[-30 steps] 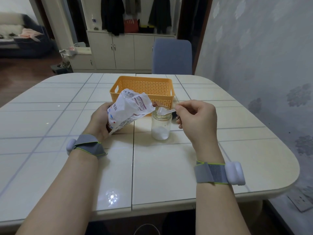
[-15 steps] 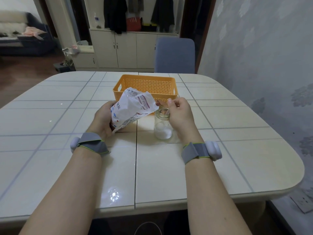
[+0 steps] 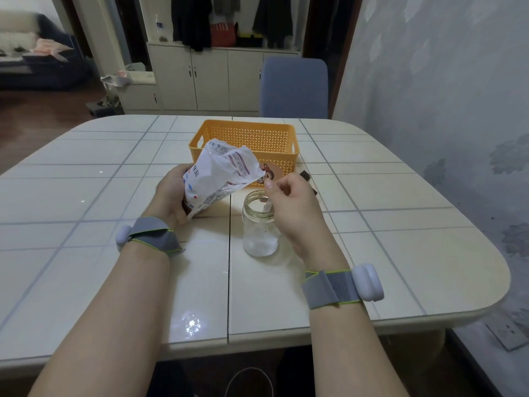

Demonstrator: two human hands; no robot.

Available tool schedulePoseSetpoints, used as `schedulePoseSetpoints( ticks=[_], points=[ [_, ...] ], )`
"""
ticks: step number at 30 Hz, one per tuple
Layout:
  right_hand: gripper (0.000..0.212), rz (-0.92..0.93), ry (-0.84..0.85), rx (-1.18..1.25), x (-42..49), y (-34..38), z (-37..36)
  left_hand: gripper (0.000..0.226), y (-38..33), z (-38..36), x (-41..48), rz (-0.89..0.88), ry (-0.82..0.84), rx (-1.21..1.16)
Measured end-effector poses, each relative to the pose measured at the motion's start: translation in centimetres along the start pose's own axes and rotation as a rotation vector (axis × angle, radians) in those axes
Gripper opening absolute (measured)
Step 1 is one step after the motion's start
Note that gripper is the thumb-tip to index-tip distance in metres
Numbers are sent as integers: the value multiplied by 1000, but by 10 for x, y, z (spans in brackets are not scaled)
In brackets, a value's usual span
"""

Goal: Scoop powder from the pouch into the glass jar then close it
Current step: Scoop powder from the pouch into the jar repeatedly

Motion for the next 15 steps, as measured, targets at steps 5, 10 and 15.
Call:
schedulePoseSetpoints(
  ticks=[5, 10, 15],
  points=[
    [22, 161, -81, 60, -6, 28, 17, 53, 2, -9, 0, 32, 52, 14],
    [26, 244, -206, 166, -14, 64, 52, 33, 2, -10, -7, 30, 87, -41],
    [22, 295, -304, 219, -13, 80, 66, 27, 3, -10, -12, 57, 91, -20]
  ],
)
Point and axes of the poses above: each hand's wrist, its own x-axis towards the middle knuckle, its own z-axis out of the back of the hand, y = z × x, the point moved 10 cm from there along x, towards the middle knuckle, and after that the axes turned 13 degrees about y, right-handed, at the moved point
